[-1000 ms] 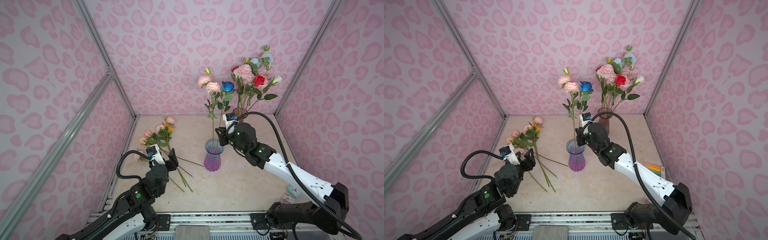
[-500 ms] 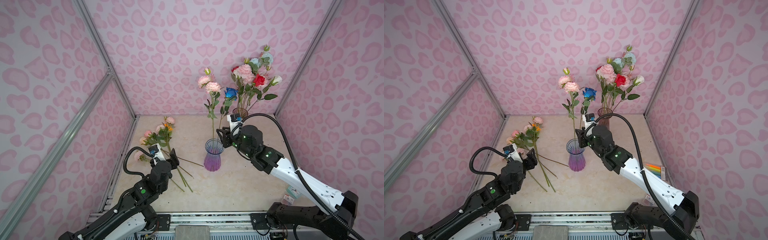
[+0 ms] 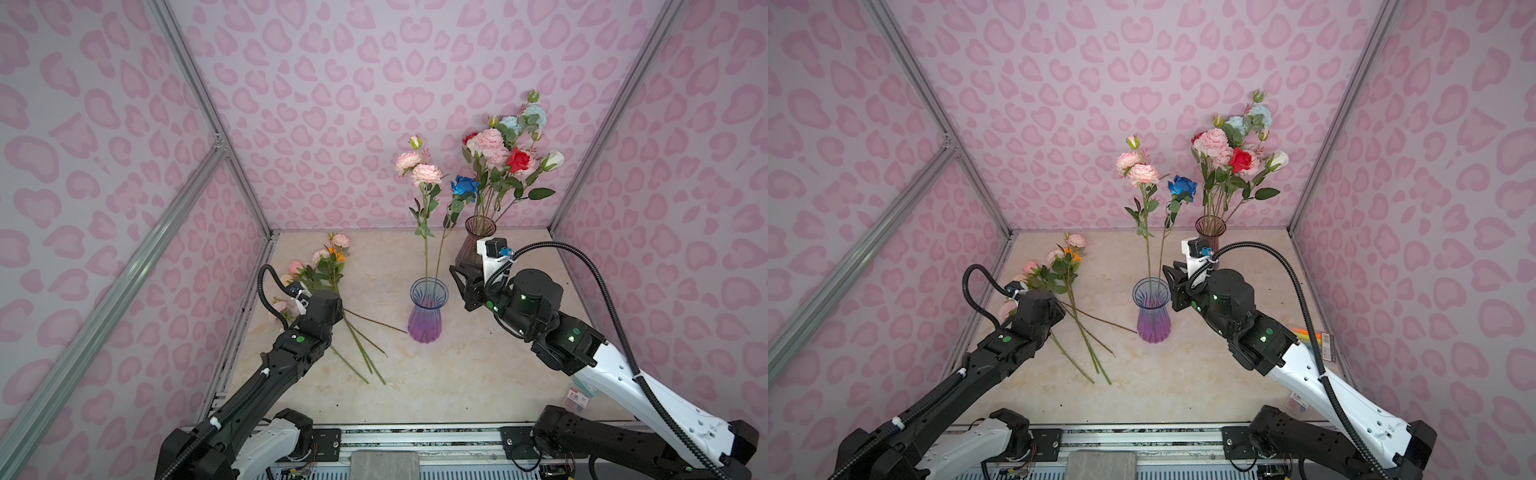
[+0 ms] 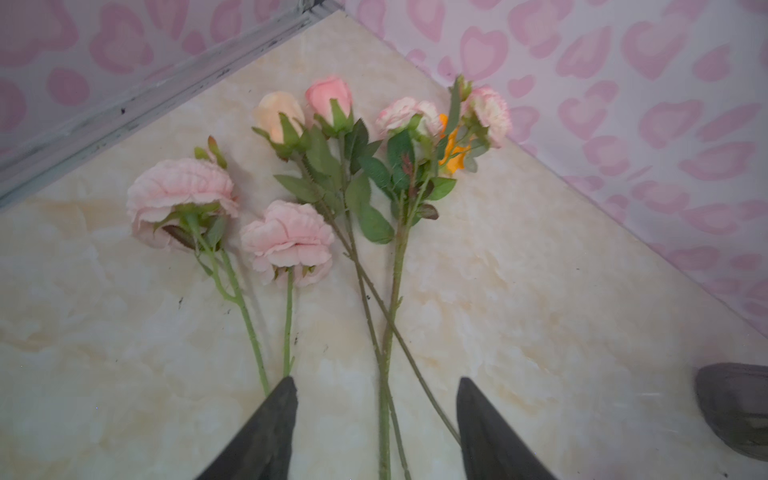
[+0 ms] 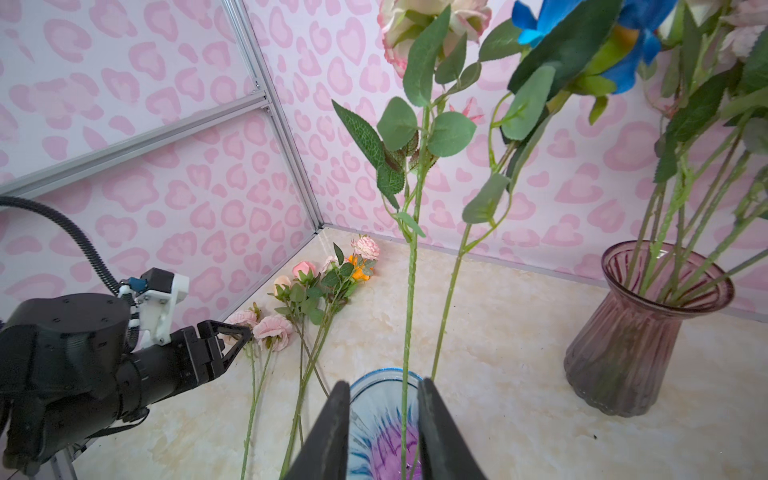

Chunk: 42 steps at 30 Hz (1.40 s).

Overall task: Arrange the flowers into the vase
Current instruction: 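Open the right gripper and withdraw while the left gripper reaches the pile, then grasp the pink rose stems with the left gripper and lift them upright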

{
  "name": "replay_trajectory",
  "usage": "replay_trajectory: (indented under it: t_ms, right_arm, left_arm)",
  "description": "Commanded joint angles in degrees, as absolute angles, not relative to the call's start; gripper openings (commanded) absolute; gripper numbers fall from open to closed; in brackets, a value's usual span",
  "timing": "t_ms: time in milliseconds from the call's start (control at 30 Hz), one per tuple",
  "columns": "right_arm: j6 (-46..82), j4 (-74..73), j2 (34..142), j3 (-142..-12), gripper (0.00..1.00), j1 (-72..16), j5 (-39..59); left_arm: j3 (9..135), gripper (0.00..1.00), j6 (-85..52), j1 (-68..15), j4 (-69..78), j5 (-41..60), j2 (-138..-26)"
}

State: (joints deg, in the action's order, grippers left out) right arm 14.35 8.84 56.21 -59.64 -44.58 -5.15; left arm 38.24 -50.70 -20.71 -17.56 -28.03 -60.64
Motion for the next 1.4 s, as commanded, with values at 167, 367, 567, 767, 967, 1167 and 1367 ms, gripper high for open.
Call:
replay_trajectory:
  t_ms: [167, 367, 567, 767, 967, 1167, 1367]
  right_arm:
    - [15.4, 8.3, 52.9, -55.2, 0.27, -44.7, -6.7]
    - [14.7, 7.3, 53.1, -55.0, 0.29, -44.7, -6.6]
    - [14.9, 6.8, 53.1, -54.8, 0.29, -44.7, -6.6]
    - [15.2, 7.4, 52.1, -54.6, 0.28, -44.7, -7.1]
    - [15.4, 7.4, 52.2, -55.2, 0.28, -44.7, -6.6]
    - [15.6, 6.9, 52.7, -56.3, 0.28, -44.7, -5.3]
    - [15.5, 6.8, 53.0, -57.9, 0.28, -44.7, -4.1]
  left_arm:
    - [34.8, 0.59, -60.5, -18.1, -26.2, -21.4, -64.6]
    - [33.5, 0.55, -60.2, -19.2, -23.3, -15.1, -72.3]
    - [34.9, 0.39, -59.6, -20.2, -21.8, -15.1, -77.4]
    - [33.8, 0.17, -58.8, -20.5, -20.8, -17.1, -76.8]
    - [33.8, 0.06, -57.5, -20.6, -23.4, -20.0, -69.6]
    - [34.1, 0.03, -56.3, -20.8, -26.5, -21.7, -55.2]
    - [39.4, 0.03, -47.7, -22.9, -24.6, -23.6, -44.7]
